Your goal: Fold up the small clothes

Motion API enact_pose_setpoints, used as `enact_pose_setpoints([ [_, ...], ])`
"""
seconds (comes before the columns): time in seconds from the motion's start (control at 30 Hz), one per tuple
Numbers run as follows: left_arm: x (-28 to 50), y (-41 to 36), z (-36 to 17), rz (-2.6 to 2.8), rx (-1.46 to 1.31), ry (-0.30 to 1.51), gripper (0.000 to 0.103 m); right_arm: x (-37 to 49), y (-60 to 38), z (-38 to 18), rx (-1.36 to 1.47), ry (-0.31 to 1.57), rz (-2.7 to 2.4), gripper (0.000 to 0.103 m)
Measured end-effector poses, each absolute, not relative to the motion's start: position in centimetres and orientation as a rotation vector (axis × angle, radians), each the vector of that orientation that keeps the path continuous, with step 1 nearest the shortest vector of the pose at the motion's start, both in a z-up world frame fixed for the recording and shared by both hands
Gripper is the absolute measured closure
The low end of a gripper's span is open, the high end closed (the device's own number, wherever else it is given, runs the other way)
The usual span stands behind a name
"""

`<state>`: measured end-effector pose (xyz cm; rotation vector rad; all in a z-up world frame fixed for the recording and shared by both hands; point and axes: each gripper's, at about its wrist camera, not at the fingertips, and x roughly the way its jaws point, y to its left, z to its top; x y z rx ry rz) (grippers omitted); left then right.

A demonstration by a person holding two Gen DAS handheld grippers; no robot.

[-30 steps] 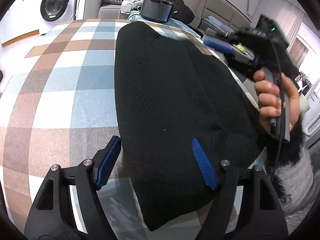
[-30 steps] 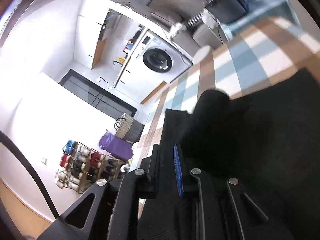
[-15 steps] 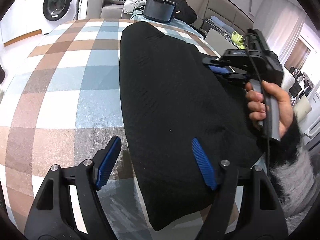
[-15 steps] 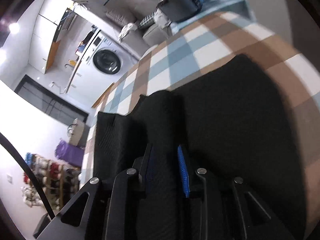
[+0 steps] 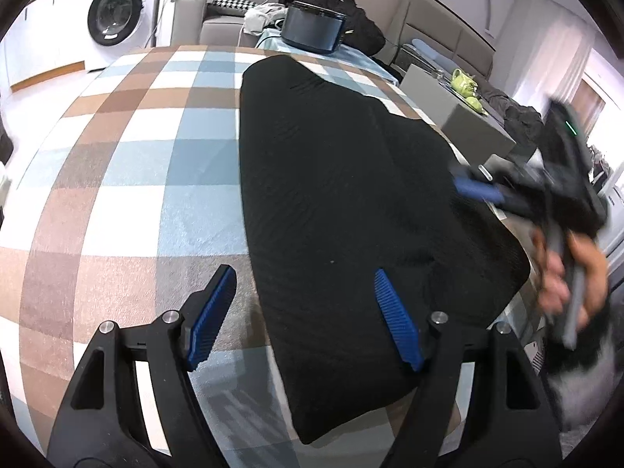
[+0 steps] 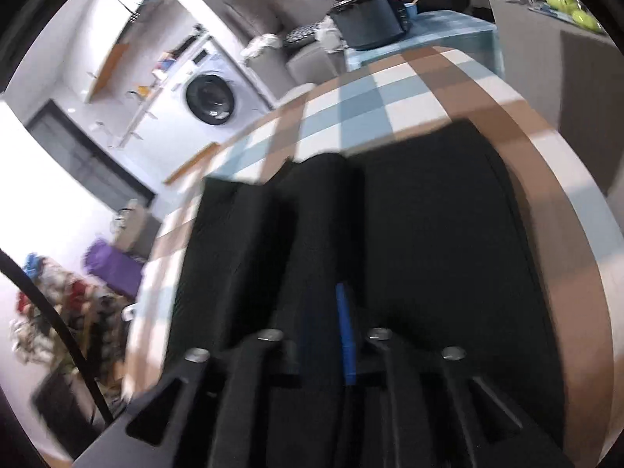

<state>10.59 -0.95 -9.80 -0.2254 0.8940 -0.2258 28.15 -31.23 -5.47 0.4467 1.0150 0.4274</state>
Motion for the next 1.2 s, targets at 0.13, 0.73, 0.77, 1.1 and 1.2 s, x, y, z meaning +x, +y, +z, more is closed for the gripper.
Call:
enact_pose_setpoints([
  [0.13,10.6,-2.0,-9.4,-0.267,-0.211,0.879,0.032,21.8,-32.9,-7.2,0.583,1.078,0.439,0.065],
  [0.73,8.9,-4.0,-7.0,-0.333,-0.151,0.845,0.029,14.9,-33.2,-8.3,0.672,1.070,0.470,0.095],
  [0.77,8.8,-4.3,-7.0,-0.342,-0.147,0.847,0.029,15.4,-33.1,-9.3,0.659,1.113,0.432,0.095],
  [1.1,8.7,-8.0,-8.5,-0.422,-0.065,0.867,0.028,15.1,-33.6,-4.8,0.632,0.983,0.515,0.083],
  [1.2,8.7,-9.1,-10.1,-0.403,-0.007,0.909,0.028,14.6,-31.6,-5.1,0.617,1.015,0.604,0.080],
])
